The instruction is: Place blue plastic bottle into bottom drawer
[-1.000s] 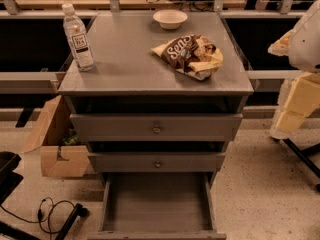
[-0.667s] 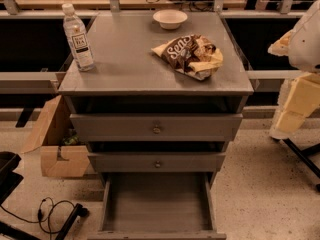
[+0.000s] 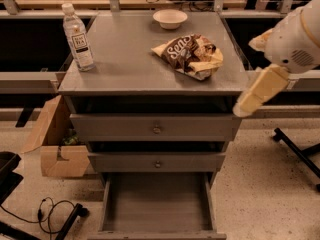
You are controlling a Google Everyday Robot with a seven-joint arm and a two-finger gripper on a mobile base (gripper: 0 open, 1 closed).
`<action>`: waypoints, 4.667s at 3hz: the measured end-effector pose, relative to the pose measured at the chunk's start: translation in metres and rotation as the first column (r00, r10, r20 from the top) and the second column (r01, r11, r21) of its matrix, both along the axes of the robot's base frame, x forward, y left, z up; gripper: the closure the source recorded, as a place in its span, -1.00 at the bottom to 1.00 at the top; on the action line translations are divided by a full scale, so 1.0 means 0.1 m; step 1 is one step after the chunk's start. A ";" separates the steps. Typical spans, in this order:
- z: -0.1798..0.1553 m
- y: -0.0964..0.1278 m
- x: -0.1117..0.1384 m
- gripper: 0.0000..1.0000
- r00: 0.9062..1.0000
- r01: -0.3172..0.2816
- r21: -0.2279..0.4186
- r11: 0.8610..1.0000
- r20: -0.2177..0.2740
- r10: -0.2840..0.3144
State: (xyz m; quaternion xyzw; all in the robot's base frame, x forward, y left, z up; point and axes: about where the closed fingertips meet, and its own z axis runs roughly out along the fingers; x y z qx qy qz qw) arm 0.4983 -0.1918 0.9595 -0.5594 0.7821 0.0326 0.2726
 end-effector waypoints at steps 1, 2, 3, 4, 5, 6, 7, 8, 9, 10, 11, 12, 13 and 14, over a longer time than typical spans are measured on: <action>0.00 0.37 0.76 -1.00 0.994 -0.036 0.269 0.962 0.106 0.008; 0.22 0.89 1.44 -1.00 0.969 -0.152 0.499 0.853 0.247 0.028; 0.44 1.33 1.74 -1.00 0.933 -0.280 0.543 0.792 0.350 0.089; 0.44 1.33 1.74 -1.00 0.933 -0.280 0.543 0.791 0.350 0.089; 0.34 1.73 2.06 -1.00 0.922 -0.331 0.600 0.728 0.369 0.116; 0.16 2.59 2.59 -1.00 0.912 -0.395 0.656 0.643 0.368 0.184; 0.02 3.08 2.79 -1.00 0.915 -0.397 0.665 0.632 0.338 0.220; -0.14 3.54 2.84 -1.00 0.923 -0.386 0.683 0.620 0.288 0.257; -0.18 3.88 2.84 -1.00 0.922 -0.386 0.719 0.578 0.275 0.274; -0.15 4.18 2.81 -1.00 0.912 -0.404 0.756 0.515 0.291 0.288; -0.12 4.37 2.80 -0.65 0.905 -0.418 0.769 0.483 0.306 0.297; -0.14 4.48 2.78 -0.19 0.906 -0.415 0.773 0.481 0.299 0.300; -0.19 4.55 2.78 0.28 0.912 -0.399 0.772 0.494 0.277 0.304; -0.19 4.55 2.78 0.89 0.912 -0.399 0.772 0.494 0.277 0.304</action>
Offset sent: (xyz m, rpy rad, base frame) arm 0.2189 0.1429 0.0613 0.8903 -0.4132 0.2022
